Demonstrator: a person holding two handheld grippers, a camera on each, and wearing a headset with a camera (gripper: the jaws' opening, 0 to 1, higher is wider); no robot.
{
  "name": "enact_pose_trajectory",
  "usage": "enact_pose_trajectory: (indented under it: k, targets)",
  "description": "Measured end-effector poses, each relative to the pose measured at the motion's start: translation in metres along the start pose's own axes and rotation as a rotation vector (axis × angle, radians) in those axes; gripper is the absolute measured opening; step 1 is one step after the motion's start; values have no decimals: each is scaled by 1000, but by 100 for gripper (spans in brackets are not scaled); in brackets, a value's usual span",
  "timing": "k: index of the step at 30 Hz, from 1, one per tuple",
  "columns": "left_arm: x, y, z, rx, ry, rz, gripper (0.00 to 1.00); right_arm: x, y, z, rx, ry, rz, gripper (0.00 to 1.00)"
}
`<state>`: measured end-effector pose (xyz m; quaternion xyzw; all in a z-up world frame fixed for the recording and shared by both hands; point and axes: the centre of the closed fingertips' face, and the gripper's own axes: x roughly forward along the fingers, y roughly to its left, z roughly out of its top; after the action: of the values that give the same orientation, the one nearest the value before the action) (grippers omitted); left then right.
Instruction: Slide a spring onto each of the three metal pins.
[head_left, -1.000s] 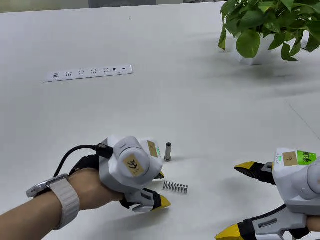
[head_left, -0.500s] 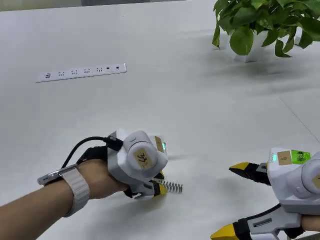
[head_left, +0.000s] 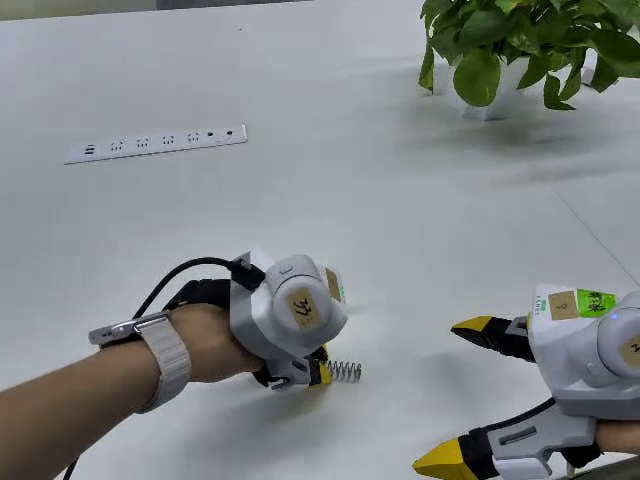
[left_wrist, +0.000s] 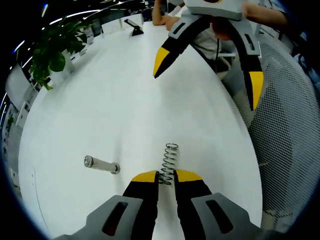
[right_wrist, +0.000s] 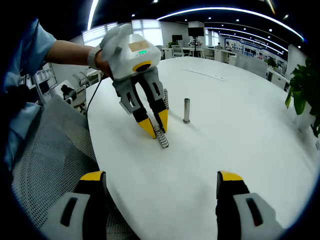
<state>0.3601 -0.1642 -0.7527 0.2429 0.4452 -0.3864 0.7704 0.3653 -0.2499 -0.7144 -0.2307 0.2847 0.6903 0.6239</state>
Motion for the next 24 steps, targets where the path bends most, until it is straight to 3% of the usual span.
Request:
enact_pose_trajectory:
  k: [5, 14, 17, 24]
  targets:
    - [-1, -1, -2, -1, 21, -20, 15, 0, 3, -1, -1, 0, 1, 92]
    - [-1, 0, -2, -7, 24, -12, 11, 1, 7, -1, 1, 3, 3, 91]
    - [-2, 0, -2, -13, 13, 1, 10, 1, 9, 0, 0, 2, 6, 90]
    - [-4, -2, -5, -78, -55, 38, 10, 3, 13, 0, 7, -5, 11, 89]
